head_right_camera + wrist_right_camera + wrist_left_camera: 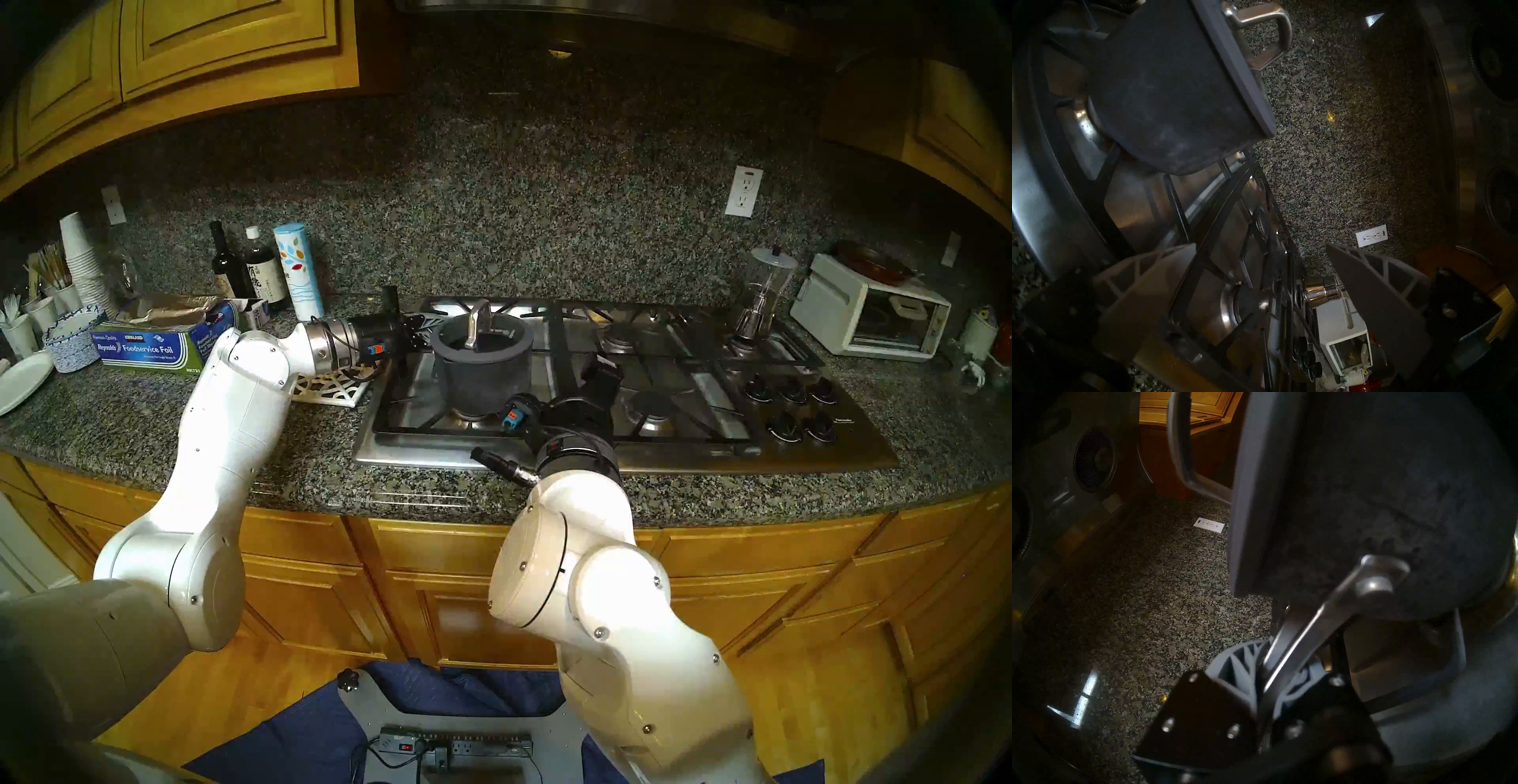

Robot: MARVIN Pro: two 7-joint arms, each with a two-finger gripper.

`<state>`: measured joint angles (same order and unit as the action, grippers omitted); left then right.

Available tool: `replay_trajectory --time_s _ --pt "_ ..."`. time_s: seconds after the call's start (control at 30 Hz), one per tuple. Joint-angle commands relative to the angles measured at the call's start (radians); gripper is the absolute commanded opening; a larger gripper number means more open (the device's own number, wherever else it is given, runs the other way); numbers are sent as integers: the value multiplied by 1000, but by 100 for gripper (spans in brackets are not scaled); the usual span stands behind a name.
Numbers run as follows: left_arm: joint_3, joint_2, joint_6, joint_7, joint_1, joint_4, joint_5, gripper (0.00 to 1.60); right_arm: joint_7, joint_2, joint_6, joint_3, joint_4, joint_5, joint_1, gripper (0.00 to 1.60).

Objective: Pick up the pot, put it on the stove, take off the pot lid

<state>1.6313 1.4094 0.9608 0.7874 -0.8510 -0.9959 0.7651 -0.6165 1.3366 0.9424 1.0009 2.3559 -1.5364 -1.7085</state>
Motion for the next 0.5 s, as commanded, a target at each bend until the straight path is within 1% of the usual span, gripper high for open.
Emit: replay_trajectory --time_s 0.0,0.37,0.4,0.43,0.47 --pt "19 8 -1 -69 76 -32 -2 0 16 1 -2 0 29 -12 15 160" --pt "20 -12 -1 -94 76 -35 28 0 16 0 -2 1 29 -11 16 160" --pt "20 -14 -1 -96 75 -36 30 5 16 1 -2 1 29 -12 15 160" --pt "20 -16 -1 -98 74 -38 32 34 16 0 -2 1 29 -11 15 160" --pt "19 -17 -1 -101 73 -39 34 39 16 0 -2 1 29 -12 15 160"
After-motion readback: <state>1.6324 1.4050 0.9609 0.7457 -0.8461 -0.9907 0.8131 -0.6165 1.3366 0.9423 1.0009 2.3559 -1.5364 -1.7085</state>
